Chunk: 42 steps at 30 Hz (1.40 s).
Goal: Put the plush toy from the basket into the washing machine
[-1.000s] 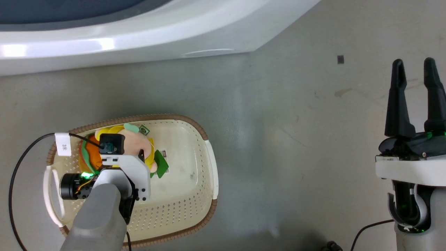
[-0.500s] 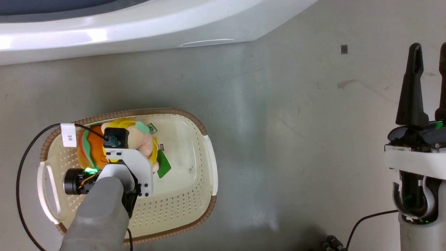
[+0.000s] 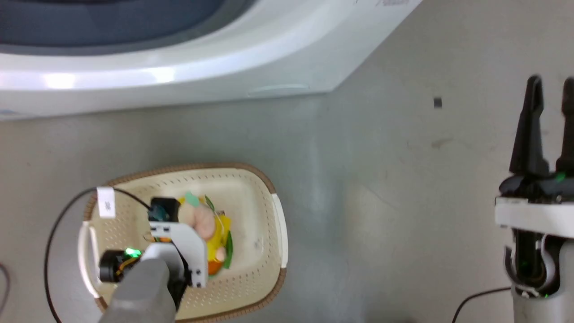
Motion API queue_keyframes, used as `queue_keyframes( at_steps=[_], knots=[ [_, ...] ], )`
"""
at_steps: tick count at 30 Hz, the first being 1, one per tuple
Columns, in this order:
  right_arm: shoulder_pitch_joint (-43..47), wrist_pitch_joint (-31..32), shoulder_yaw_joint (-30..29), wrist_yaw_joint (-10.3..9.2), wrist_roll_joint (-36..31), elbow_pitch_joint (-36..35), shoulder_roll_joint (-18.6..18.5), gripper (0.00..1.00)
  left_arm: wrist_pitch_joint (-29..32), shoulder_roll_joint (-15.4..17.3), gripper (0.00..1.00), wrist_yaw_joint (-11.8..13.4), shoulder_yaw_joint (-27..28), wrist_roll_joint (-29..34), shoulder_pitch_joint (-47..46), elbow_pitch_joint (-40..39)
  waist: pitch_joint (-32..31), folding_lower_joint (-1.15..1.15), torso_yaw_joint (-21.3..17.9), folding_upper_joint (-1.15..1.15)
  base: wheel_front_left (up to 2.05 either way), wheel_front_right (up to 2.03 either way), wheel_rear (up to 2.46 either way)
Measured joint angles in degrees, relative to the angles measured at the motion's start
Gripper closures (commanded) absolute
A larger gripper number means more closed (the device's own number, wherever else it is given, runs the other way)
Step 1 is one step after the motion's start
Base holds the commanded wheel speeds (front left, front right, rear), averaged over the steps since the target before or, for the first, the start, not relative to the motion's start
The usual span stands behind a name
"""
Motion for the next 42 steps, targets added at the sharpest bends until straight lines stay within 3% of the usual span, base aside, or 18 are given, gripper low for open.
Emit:
queue_keyframes(
  at_steps=[9, 22, 32, 42],
  knots=[
    [5.28, -0.01, 0.00, 0.00, -0.52, 1.91, 0.00, 0.00, -5.36, -1.52, 1.00, -2.96, -3.08, 0.58, 4.67, 0.32, -9.54, -0.01, 1.90, 0.00, 0.00, 0.00, 0.00],
    [12.04, -0.01, -0.44, 0.00, -1.40, 2.91, 0.00, 0.00, -12.82, -2.79, 1.00, -4.57, -4.02, -0.80, 10.12, -2.54, -22.65, -0.01, 5.71, 0.00, 0.00, 0.00, 0.00],
    [15.13, -0.01, -1.02, 0.00, -1.83, 2.60, 0.00, 0.00, -13.26, -2.19, 1.00, -2.91, -1.19, -0.65, 12.82, -20.86, -28.10, -0.02, 7.86, 0.00, 0.00, 0.00, 0.00],
    [14.91, -0.01, -0.98, 0.00, -1.81, 2.07, 0.00, 0.00, -13.26, -1.52, 1.00, 0.44, 6.13, 1.43, 14.15, -36.93, -26.50, -0.01, 6.89, 0.00, 0.00, 0.00, 0.00]
  ],
)
